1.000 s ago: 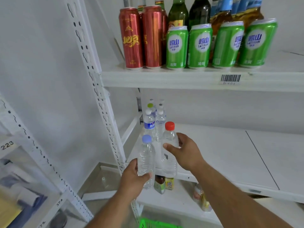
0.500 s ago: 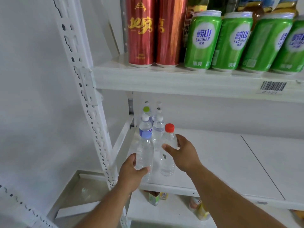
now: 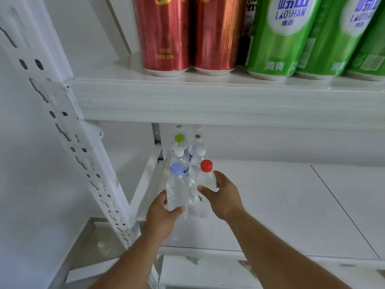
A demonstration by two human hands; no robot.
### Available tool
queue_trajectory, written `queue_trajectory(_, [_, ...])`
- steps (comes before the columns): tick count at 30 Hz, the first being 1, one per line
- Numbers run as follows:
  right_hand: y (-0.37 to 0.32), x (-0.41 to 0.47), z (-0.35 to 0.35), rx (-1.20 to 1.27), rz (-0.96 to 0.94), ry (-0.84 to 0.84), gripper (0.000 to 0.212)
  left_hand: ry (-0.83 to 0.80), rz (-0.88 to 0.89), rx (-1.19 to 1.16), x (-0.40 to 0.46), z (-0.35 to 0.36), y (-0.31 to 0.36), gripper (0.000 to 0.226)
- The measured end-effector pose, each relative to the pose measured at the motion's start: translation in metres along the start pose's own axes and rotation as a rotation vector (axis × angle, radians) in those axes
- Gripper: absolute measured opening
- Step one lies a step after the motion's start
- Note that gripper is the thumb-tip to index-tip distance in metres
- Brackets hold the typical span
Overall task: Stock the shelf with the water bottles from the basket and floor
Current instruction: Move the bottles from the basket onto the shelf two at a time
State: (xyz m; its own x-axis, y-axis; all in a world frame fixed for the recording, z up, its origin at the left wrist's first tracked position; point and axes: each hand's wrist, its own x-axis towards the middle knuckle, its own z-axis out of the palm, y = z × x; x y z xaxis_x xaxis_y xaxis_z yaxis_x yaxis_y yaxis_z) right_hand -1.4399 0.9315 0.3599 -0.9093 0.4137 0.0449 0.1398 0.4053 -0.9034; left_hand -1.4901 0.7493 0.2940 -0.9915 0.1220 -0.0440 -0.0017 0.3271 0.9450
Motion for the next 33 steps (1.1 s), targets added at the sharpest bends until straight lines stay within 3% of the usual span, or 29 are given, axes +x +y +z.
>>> queue_trajectory(15, [0.009,0.020,0.019,-0.002,0.008,-0.007,0.039,-0.050,-0.005,-0.053,0.026,0.004,-0.013,0.049])
queue_trajectory(20, [0.006,0.019,0.016,-0.020,-0.036,-0.014,0.032,-0.064,-0.005,-0.084,0.030,0.009,-0.014,0.051])
queue_trajectory(28, [0.008,0.024,0.012,-0.028,-0.052,-0.076,0.026,-0.106,0.002,-0.075,0.034,0.008,-0.015,0.053])
queue_trajectory(33, [0.009,0.027,0.008,0.009,-0.051,-0.135,0.034,-0.109,0.008,-0.060,0.035,0.008,-0.016,0.053])
